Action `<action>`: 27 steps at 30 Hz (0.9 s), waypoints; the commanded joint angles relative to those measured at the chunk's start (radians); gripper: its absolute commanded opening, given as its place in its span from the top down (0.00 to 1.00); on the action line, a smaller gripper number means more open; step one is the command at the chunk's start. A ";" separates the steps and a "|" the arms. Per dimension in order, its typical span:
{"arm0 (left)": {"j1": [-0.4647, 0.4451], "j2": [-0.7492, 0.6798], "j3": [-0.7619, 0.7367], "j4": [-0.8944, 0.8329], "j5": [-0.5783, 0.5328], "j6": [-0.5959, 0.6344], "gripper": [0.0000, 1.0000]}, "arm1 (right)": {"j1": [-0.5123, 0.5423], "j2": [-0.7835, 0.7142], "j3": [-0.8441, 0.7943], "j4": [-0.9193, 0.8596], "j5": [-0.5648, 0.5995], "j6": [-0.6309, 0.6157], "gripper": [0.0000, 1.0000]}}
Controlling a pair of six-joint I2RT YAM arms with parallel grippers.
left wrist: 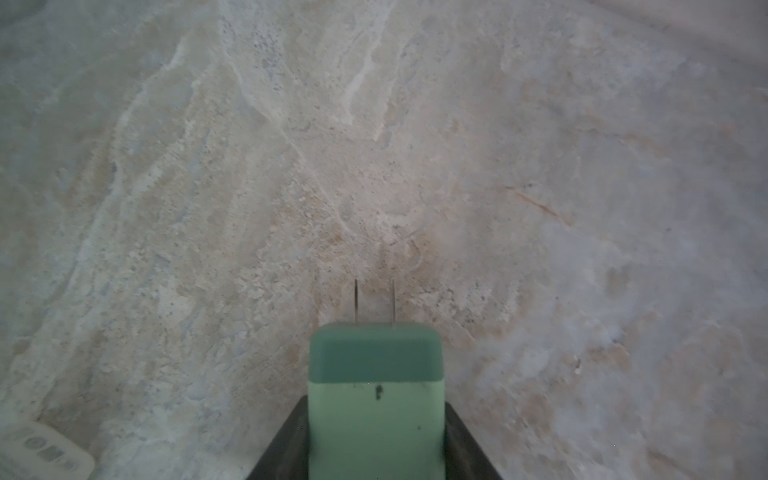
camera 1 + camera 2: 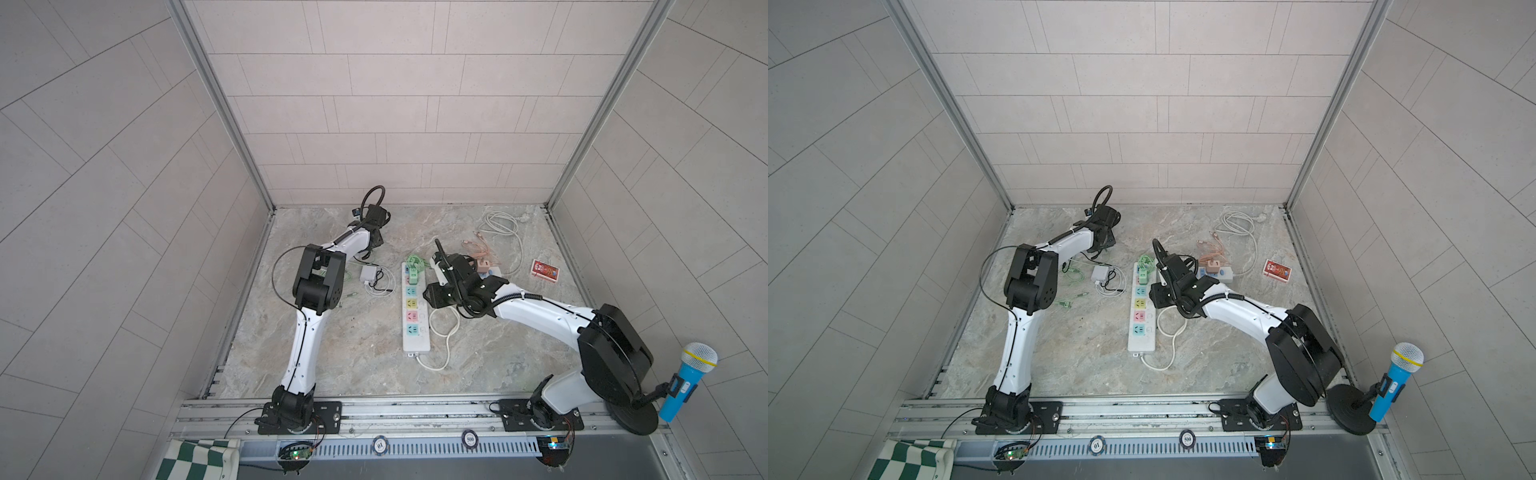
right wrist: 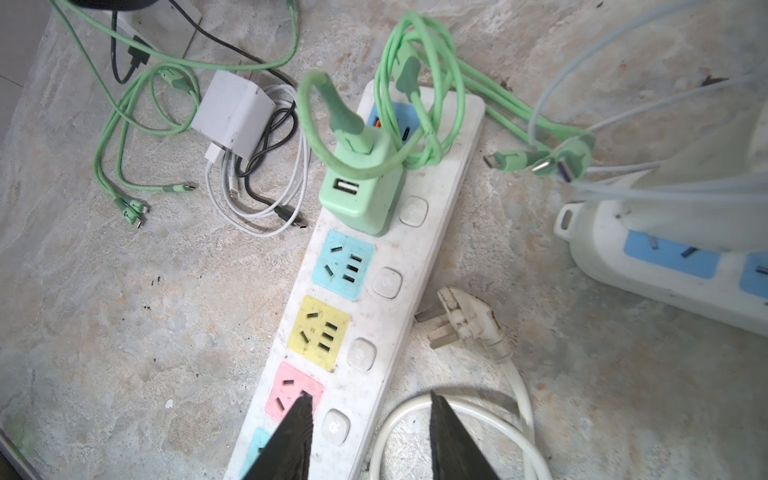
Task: Insert the plug
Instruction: 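Lower the left gripper, close it on the green charger and lift, then carry the green charger with the left gripper toward the right gripper while the right reaches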
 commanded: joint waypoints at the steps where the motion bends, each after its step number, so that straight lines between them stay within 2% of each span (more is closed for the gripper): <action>1: 0.003 -0.120 -0.109 0.018 0.100 0.044 0.74 | -0.016 -0.049 -0.010 -0.003 -0.005 -0.009 0.55; 5: -0.003 -0.290 -0.322 0.119 0.184 0.015 0.75 | -0.021 -0.096 -0.015 0.011 -0.007 -0.014 0.55; 8: -0.013 -0.413 -0.464 0.181 0.255 -0.030 0.74 | -0.021 -0.118 -0.055 0.121 -0.049 -0.009 0.54; 13: -0.050 -0.554 -0.583 0.215 0.311 -0.074 0.74 | -0.004 -0.102 -0.089 0.279 -0.106 0.043 0.54; 17: -0.069 -0.635 -0.684 0.295 0.391 -0.178 0.73 | 0.033 -0.052 -0.102 0.415 -0.095 0.068 0.54; 23: -0.101 -0.751 -0.841 0.386 0.425 -0.309 0.74 | 0.111 0.049 -0.106 0.680 -0.020 0.120 0.54; 27: -0.103 -0.837 -0.902 0.417 0.459 -0.364 0.79 | 0.161 0.127 -0.078 0.765 0.033 0.141 0.54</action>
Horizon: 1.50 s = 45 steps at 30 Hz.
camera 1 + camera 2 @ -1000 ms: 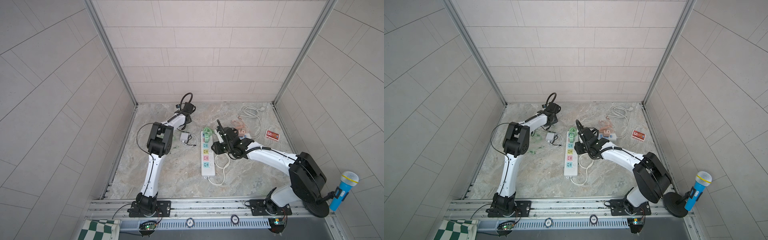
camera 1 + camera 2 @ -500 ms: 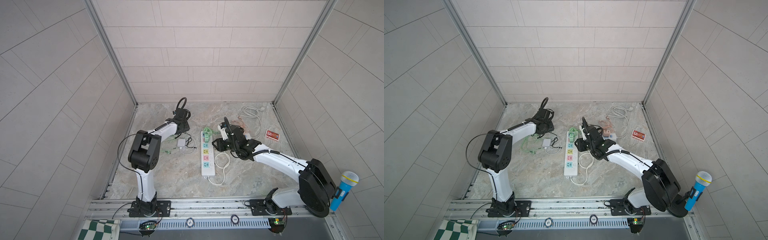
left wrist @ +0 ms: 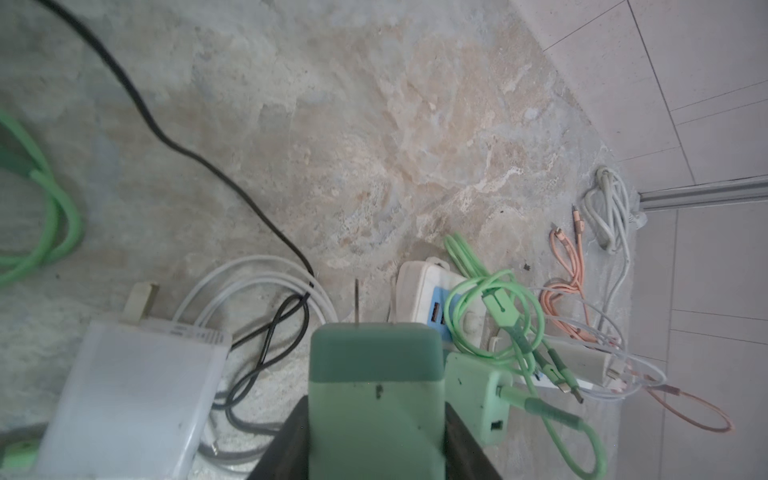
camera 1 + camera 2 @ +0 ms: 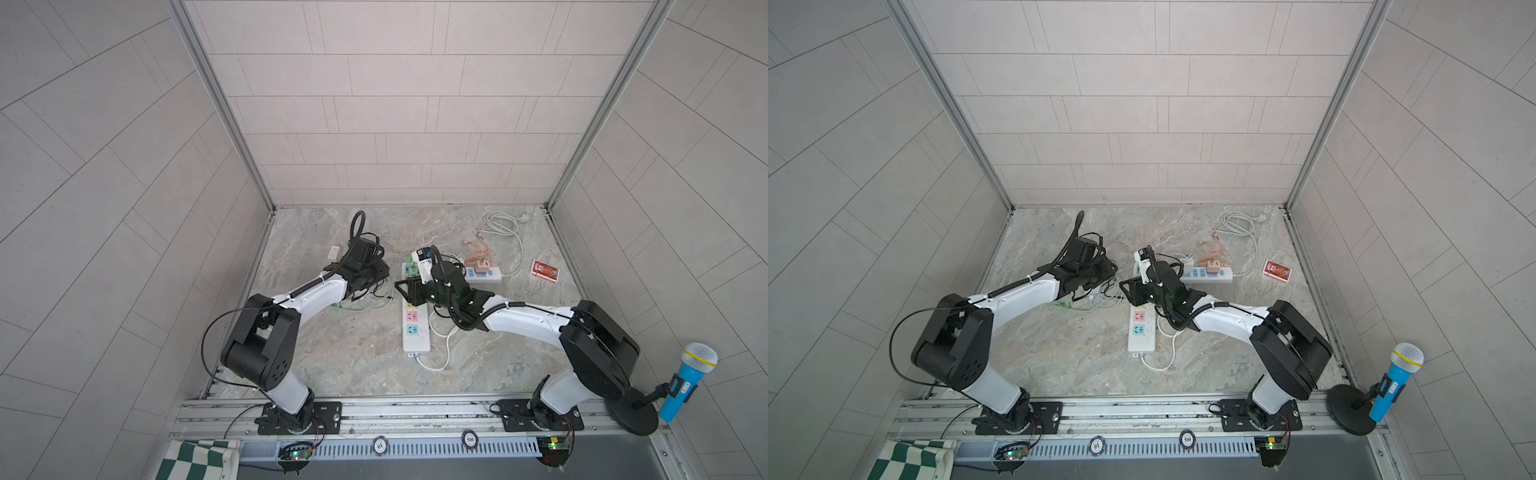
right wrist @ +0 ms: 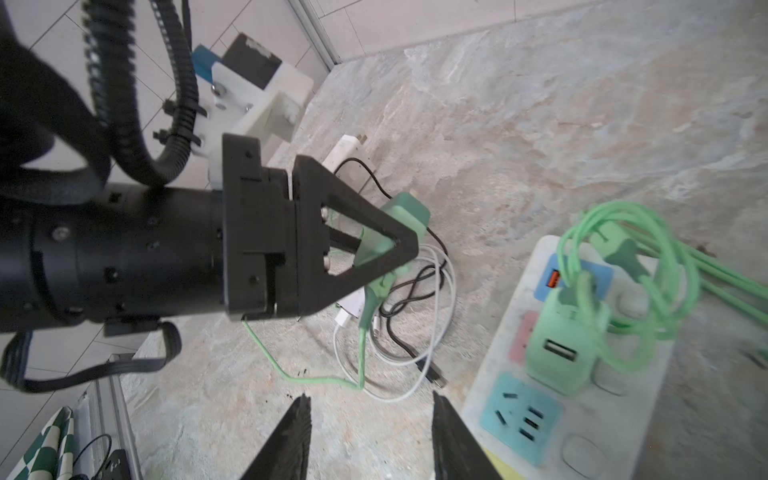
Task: Insert the plug
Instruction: 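Carry the green charger with the left gripper toward the right gripper while the right reaches, then close the right gripper on the green charger held by the left gripper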
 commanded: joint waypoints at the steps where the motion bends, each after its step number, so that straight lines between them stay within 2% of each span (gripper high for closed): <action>1: 0.000 -0.093 -0.029 0.054 0.033 -0.077 0.79 | 0.031 0.050 0.024 0.135 0.069 0.041 0.54; 5: 0.000 -0.185 -0.065 0.028 0.027 -0.080 0.79 | 0.056 0.089 0.029 0.193 0.060 0.048 0.53; 8: 0.000 -0.214 -0.061 -0.006 0.066 -0.070 0.79 | 0.079 0.097 0.046 0.182 0.082 0.013 0.52; 14: 0.000 -0.242 -0.119 0.038 0.137 -0.115 0.79 | 0.099 0.115 0.020 0.297 0.126 0.001 0.51; 22: 0.002 -0.269 -0.151 0.076 0.182 -0.145 0.79 | 0.103 0.167 0.065 0.287 0.169 -0.025 0.49; 28: 0.001 -0.305 -0.177 0.088 0.200 -0.165 0.79 | 0.103 0.205 0.065 0.386 0.192 -0.025 0.51; 36: 0.000 -0.327 -0.194 0.088 0.190 -0.170 0.79 | 0.105 0.209 0.091 0.398 0.197 -0.014 0.51; 45: 0.001 -0.348 -0.239 0.142 0.193 -0.206 0.80 | 0.107 0.225 0.085 0.506 0.192 0.017 0.49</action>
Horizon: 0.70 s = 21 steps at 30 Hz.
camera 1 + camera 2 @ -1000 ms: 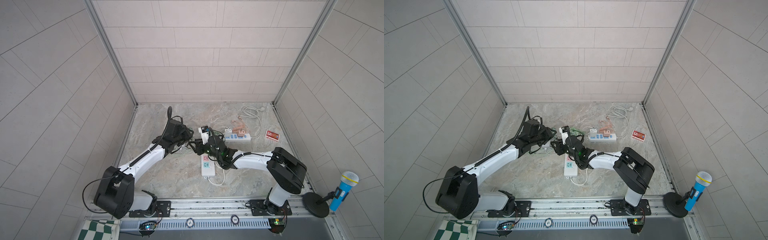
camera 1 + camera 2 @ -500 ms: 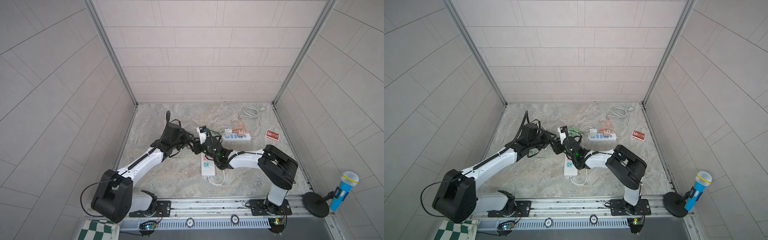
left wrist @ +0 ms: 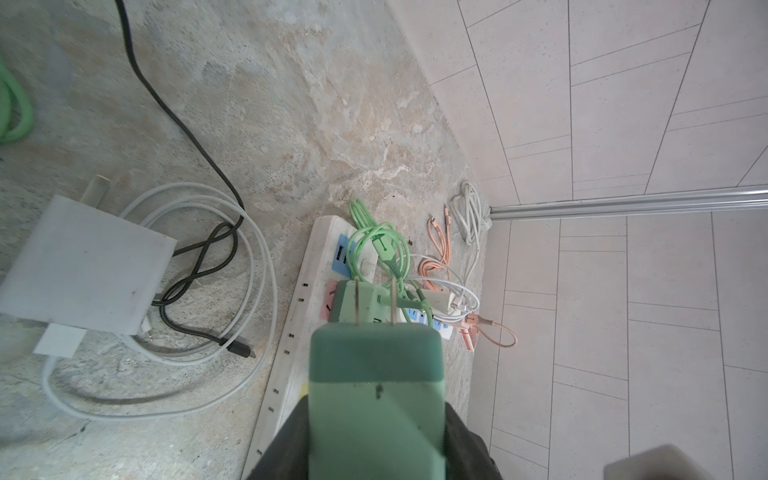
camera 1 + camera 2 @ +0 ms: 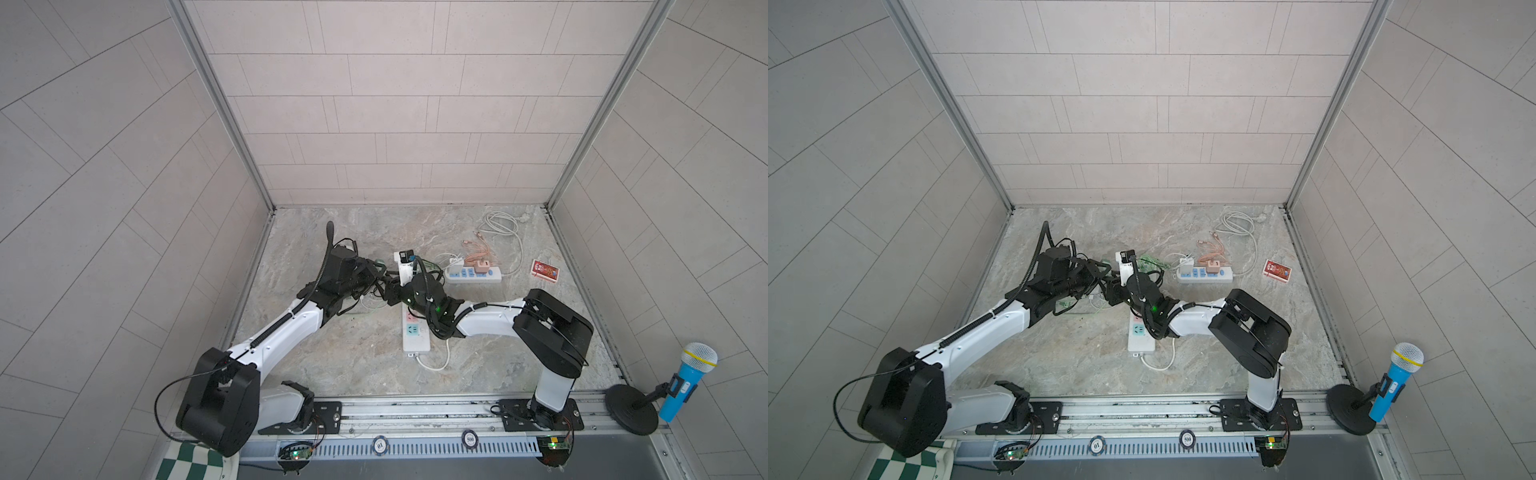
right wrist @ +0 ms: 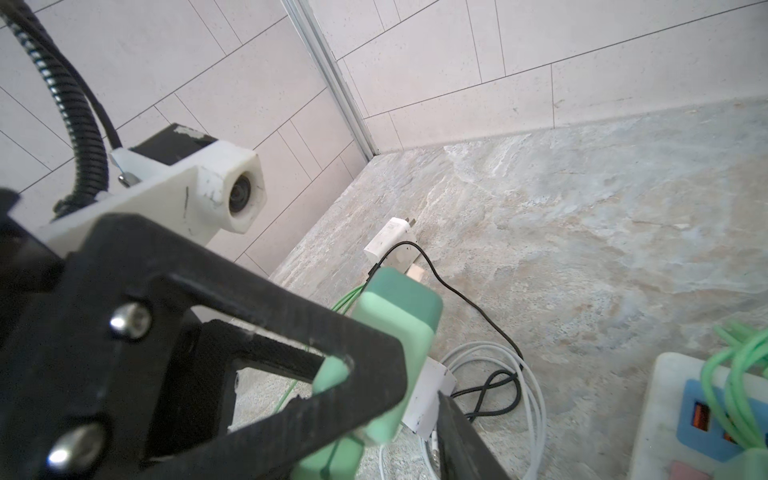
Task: Insert the plug
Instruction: 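Close the right gripper on the green charger held by the left gripper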
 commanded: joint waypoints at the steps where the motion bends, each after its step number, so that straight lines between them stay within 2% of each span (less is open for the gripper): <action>1: -0.011 -0.034 -0.039 0.028 0.037 -0.023 0.80 | 0.009 0.014 0.021 0.129 0.024 0.021 0.49; 4: -0.011 -0.055 -0.048 0.043 0.029 -0.044 0.80 | 0.012 0.020 -0.002 0.203 0.047 0.022 0.48; 18: -0.012 -0.120 -0.091 0.081 0.045 -0.123 0.80 | 0.021 0.016 -0.038 0.326 0.158 -0.008 0.46; 21: -0.011 -0.129 -0.096 0.083 0.048 -0.128 0.80 | 0.021 0.021 -0.034 0.341 0.161 -0.021 0.50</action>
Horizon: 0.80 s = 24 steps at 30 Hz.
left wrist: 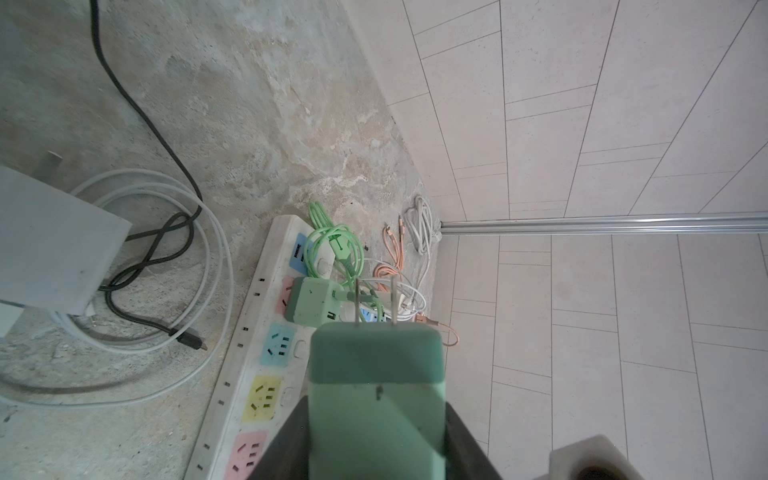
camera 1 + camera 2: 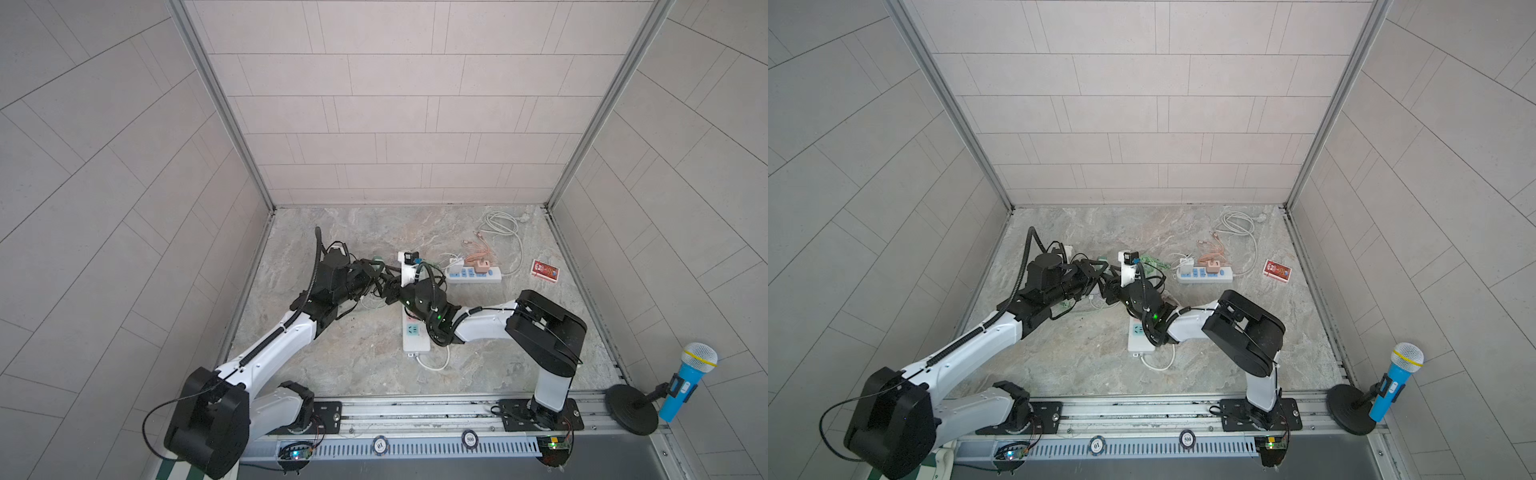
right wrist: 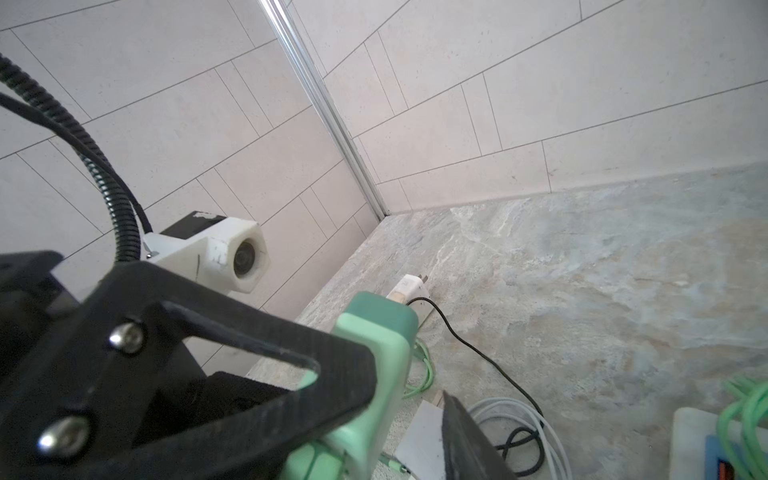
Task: Insert the plug
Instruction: 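Close the right gripper on the green charger held by the left gripper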
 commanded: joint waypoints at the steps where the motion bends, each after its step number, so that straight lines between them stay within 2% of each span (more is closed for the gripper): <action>1: -0.008 -0.025 -0.027 -0.016 0.037 -0.005 0.80 | -0.007 -0.002 0.014 0.090 0.053 -0.016 0.52; 3: -0.009 -0.024 -0.028 -0.009 0.040 -0.011 0.80 | -0.007 0.002 0.029 0.073 0.046 -0.022 0.55; 8: -0.006 -0.031 -0.045 0.030 0.043 -0.021 0.78 | -0.008 0.010 0.032 0.077 0.041 -0.020 0.79; 14: 0.000 -0.078 -0.017 -0.007 -0.026 0.075 0.46 | -0.018 -0.034 0.003 0.001 0.049 -0.010 0.87; 16: 0.002 -0.105 -0.009 -0.047 -0.088 0.114 0.43 | -0.025 -0.044 -0.015 0.001 0.043 -0.008 0.88; 20: 0.023 -0.141 -0.009 -0.060 -0.104 0.154 0.26 | -0.049 -0.056 -0.044 0.013 0.023 0.003 0.90; 22: 0.037 -0.158 0.027 -0.103 -0.103 0.250 0.24 | -0.078 -0.074 -0.043 -0.025 -0.042 0.031 0.91; 24: 0.040 -0.173 0.091 -0.203 -0.151 0.401 0.17 | -0.113 -0.114 -0.007 -0.200 -0.128 0.056 0.92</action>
